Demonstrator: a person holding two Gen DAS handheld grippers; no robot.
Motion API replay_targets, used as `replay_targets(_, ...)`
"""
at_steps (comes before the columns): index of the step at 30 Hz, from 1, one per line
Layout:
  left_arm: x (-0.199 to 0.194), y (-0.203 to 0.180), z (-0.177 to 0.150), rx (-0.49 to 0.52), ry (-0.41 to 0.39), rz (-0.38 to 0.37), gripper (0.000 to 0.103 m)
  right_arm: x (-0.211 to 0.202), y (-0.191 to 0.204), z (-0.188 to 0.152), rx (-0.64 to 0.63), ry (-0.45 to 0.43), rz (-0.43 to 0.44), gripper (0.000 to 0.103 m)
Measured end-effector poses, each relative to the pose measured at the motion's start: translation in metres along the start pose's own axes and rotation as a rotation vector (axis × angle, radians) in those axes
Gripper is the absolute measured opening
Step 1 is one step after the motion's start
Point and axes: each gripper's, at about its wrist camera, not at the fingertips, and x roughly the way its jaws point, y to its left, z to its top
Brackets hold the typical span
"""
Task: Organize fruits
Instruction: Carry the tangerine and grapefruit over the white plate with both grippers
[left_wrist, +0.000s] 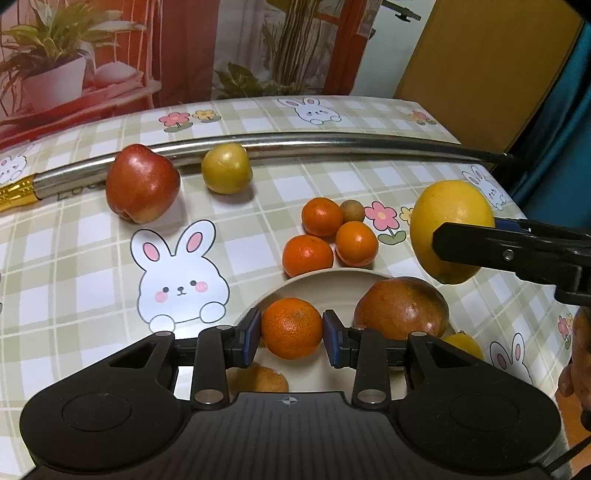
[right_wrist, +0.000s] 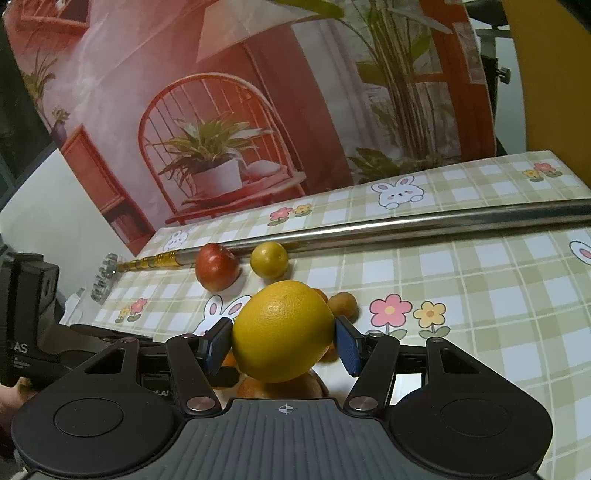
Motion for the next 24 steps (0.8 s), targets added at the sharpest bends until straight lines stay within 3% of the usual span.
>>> replay_targets(9,0.015,-0.001,0.008,-0.045,0.005,-0.061,0.038,-0.002,-0.005,-0.003,0.011,-0.006,-0.005,0.055)
replay_targets(24,0.016,-0.001,0.009,-0.049,0.001,-0.093,0.039,-0.007,-0.007,-0.004,0.019,-0.009,-0.016,0.055)
